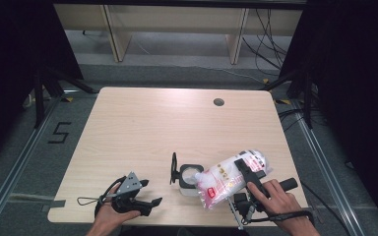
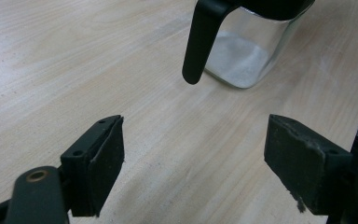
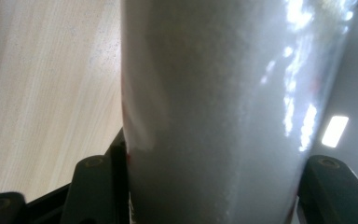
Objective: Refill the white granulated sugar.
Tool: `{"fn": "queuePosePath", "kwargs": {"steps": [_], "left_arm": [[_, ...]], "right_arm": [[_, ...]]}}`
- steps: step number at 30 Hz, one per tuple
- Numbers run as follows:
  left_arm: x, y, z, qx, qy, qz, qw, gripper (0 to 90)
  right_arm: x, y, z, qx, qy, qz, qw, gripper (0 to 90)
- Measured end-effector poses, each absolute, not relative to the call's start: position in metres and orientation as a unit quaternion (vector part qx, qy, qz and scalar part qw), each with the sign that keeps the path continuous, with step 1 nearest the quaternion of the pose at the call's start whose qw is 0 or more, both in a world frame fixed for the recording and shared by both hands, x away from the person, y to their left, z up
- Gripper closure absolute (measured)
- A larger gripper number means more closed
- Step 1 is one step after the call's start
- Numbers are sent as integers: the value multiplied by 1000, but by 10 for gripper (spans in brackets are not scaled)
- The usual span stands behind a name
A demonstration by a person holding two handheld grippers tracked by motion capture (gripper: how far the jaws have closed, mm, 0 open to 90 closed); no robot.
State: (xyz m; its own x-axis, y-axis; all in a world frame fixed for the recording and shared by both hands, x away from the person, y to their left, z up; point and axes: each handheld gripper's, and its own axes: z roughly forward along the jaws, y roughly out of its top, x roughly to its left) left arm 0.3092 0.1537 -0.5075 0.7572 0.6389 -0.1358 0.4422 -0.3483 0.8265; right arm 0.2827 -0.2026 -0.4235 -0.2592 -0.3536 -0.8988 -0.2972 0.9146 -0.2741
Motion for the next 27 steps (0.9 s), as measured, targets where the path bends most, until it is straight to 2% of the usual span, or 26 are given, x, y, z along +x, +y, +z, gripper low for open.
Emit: {"fn": "queuePosePath", "kwargs": {"steps": [11, 16, 18, 20, 22, 23, 25, 27], "left_arm": [[309, 154, -507, 815, 331, 110, 464, 196], [308, 153, -507, 812, 336, 106, 465, 196], [310, 155, -506, 820, 321, 111, 462, 196], [308, 154, -507, 813, 335, 107, 464, 197], [308, 153, -507, 813, 336, 106, 464, 196], [308, 154, -507, 814, 334, 107, 464, 196], [308, 153, -507, 813, 335, 107, 464, 196], [309, 153, -507, 814, 329, 109, 466, 197]], "right_arm": [[283, -208, -424, -176, 802, -19, 571, 435], [283, -210, -424, -187, 800, -26, 570, 436], [282, -208, -423, -186, 802, -29, 566, 435], [284, -208, -423, -200, 795, -20, 573, 435], [280, -205, -420, -190, 807, -42, 558, 436], [283, -206, -423, -206, 791, -18, 575, 436], [285, -206, -424, -214, 787, -3, 578, 436], [279, -203, -422, -181, 807, -31, 562, 436]]}}
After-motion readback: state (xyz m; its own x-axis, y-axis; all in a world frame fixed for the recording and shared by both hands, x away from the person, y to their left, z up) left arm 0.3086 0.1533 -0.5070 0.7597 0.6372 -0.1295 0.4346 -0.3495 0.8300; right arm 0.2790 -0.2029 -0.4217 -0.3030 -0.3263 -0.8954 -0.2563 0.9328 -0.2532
